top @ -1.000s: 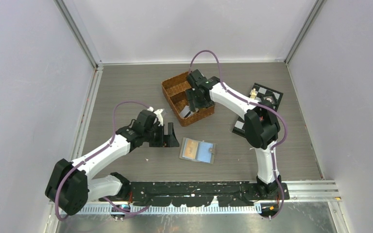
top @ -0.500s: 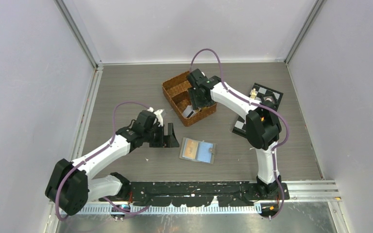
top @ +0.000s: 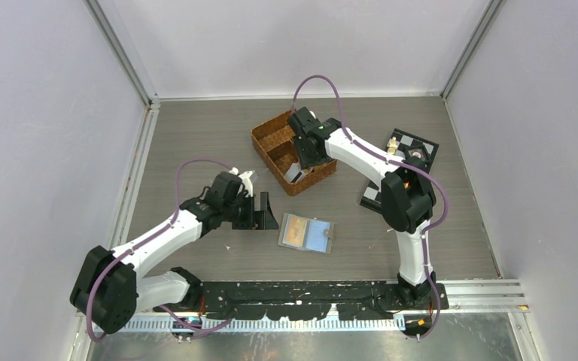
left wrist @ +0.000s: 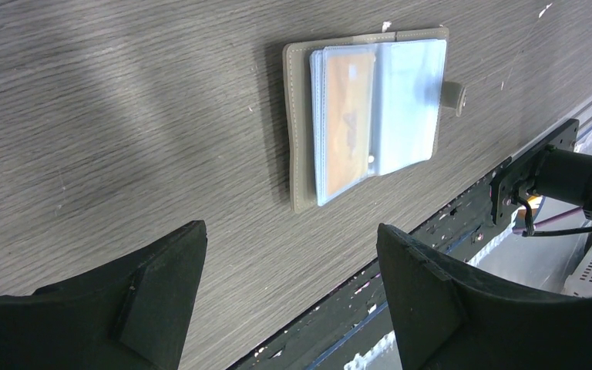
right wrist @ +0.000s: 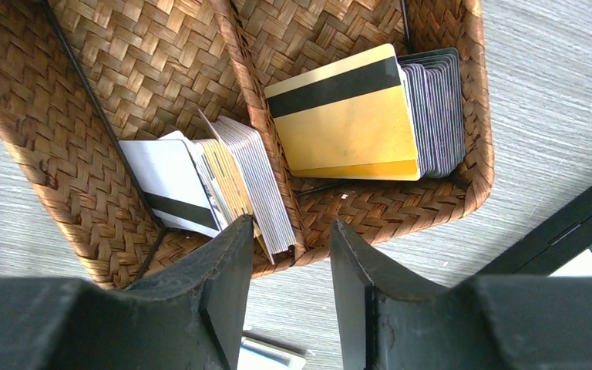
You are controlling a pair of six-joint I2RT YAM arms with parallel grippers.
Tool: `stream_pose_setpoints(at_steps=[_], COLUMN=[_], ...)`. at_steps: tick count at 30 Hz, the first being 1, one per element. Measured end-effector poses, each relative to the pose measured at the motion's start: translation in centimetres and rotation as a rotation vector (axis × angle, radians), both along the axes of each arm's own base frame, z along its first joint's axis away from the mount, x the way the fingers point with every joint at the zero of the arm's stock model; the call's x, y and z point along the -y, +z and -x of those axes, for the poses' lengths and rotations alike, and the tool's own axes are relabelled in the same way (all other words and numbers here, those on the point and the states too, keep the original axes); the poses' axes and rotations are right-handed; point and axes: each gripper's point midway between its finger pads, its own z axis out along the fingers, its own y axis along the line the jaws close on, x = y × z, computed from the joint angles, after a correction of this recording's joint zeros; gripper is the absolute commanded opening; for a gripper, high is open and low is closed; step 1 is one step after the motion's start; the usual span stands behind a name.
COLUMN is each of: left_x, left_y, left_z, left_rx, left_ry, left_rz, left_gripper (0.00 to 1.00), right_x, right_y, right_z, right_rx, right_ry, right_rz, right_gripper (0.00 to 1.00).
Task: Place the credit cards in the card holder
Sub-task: Pick up the credit card from the storage box.
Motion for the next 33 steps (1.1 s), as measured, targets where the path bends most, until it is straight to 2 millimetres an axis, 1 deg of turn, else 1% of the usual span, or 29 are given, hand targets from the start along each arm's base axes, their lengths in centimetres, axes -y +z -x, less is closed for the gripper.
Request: stream_pose_setpoints(at_steps=[5,8,12,19,25,28,33], left_x=[0.0,0.0,0.0,0.0,-0.2,-0.1,-0.2], left_y=[-0.1,-0.2,-0.2,-0.3,-0.4,-0.4,-0.4], left_z=[0.1,0.1,0.2,0.3,0.3,0.3,0.3], left_rx=[-0.003,-0.006,-0.008,-0.012,-0.017,-0.018,-0.018], left_ry=[-0.001,0.0,-0.002,-0.003,0.0,-0.001,0.003], left_rz=[0.002,0.002,0.004,0.004,0.004,0.006,0.008], left_gripper=[0.83,0.83,0.83,0.83,0.83,0.83,0.83], right_x=[-0.2,-0.3,-0.5,-0.7,-0.9,-0.9,-1.0], right_y=[0.9,1.2,1.2,1.2,1.2,1.2,1.2], right_z=[-0.2,-0.3,-0.2,-0.1,0.1,0.1,0.1], right_rx=[0.022,0.032,0.031,0.031,0.032,0.032,0.031], right_ry=[0.004,0.006,0.015,0.031,0.04,0.044,0.054], right_rz=[-0.003,-0.004,-0.004,-0.001,0.003,0.004,0.006], right_gripper=[0.4,0.36,0.35,0.23,0.16,0.1,0.07])
